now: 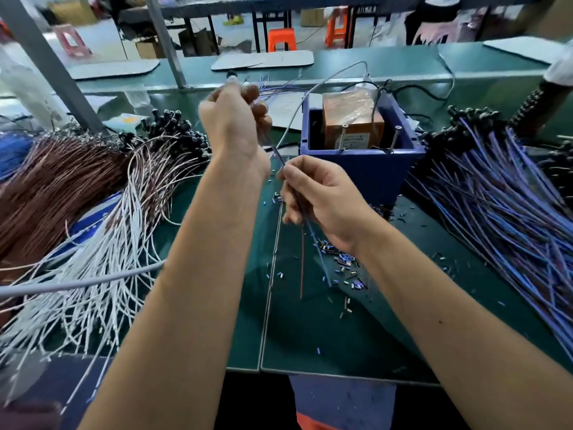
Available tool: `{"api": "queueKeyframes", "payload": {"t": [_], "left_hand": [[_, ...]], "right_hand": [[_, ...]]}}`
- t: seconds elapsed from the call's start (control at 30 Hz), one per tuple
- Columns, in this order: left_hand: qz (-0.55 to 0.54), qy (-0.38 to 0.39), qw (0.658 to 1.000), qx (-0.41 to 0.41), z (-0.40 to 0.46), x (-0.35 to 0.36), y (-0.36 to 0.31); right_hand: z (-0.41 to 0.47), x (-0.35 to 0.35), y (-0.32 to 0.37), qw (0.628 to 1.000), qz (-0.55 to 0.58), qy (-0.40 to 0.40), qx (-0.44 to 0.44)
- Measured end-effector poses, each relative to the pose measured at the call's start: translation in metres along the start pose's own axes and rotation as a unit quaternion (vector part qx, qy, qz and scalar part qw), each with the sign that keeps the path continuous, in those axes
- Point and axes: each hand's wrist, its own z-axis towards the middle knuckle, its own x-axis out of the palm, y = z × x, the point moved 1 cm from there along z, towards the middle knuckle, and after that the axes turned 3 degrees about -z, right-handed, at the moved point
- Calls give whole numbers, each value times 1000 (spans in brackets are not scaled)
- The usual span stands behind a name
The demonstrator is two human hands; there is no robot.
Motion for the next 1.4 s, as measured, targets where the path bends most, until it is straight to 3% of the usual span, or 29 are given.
{"api": "queueKeyframes", "payload": {"t": [0.17, 0.27, 0.37, 0.43, 0.57, 0.63, 0.9, 1.13, 1.4], "left_hand": [[15, -13, 999, 46, -2, 6, -25], [53, -25, 982, 182, -6, 5, -30], [133, 53, 936, 321, -23, 6, -11], [219, 144, 889, 375, -42, 8, 18], [464, 308, 698, 450, -72, -2, 83], [497, 365, 663, 424, -76, -9, 103], [490, 369, 697, 371, -57, -31, 120], [487, 305, 730, 369, -43, -43, 122], [439, 355, 748, 349, -49, -38, 119]], "right_hand": [[-20, -59, -3, 984, -178, -6, -20], [-34, -92, -10, 964, -249, -83, -41], [-42, -115, -14, 938, -313, -136, -65], [-46, -120, -17, 927, -334, -152, -76], [-50, -114, -17, 924, -342, -137, -104], [-51, -115, -16, 923, -343, -132, -117], [-50, -122, -20, 923, -338, -150, -103], [-50, -136, -21, 949, -213, -233, -19], [-49, -123, -22, 965, -198, -172, -21]]}}
